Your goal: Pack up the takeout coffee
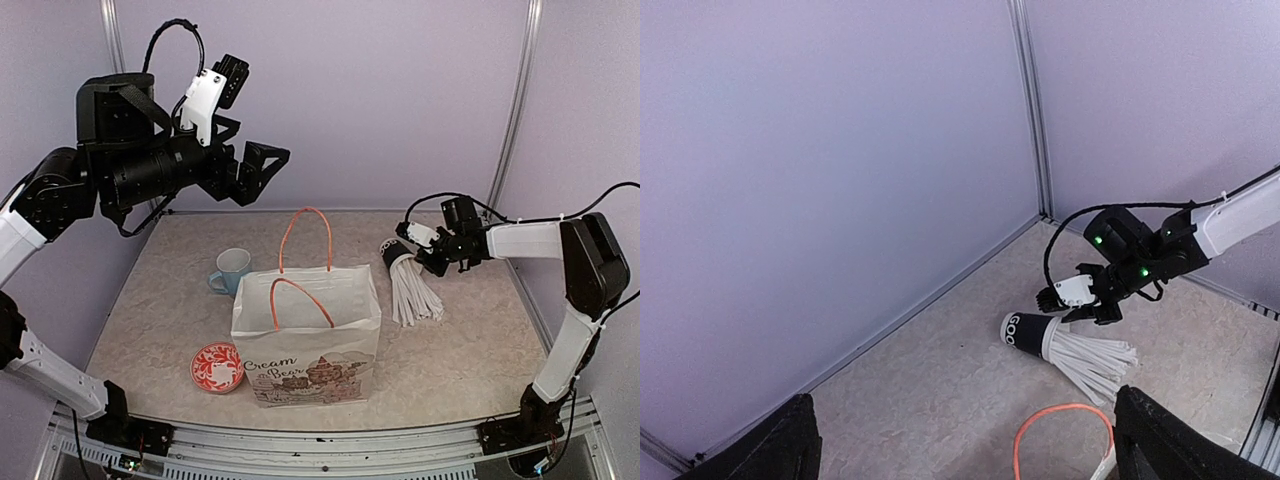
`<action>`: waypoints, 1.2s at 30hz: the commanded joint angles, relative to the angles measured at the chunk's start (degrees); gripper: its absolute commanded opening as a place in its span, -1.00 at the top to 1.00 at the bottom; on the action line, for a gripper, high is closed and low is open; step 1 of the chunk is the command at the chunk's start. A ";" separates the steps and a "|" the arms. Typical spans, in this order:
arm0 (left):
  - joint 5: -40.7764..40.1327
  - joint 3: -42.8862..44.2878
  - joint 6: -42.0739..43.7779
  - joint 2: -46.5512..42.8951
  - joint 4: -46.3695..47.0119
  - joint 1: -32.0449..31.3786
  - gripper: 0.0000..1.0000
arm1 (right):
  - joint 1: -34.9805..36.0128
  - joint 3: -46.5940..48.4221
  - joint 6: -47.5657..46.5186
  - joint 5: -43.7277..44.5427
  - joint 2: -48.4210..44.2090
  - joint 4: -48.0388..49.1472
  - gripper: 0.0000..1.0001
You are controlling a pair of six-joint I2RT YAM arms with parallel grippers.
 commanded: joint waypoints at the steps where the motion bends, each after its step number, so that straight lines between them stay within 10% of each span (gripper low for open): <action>1: 1.05 -0.45 -0.50 0.15 1.53 0.61 -0.98 | 0.79 -0.76 0.63 -0.04 0.98 1.95 0.55; 36: 0.97 -4.92 -1.91 -2.83 1.85 0.92 -0.97 | 1.98 0.25 1.05 1.37 3.32 2.88 1.00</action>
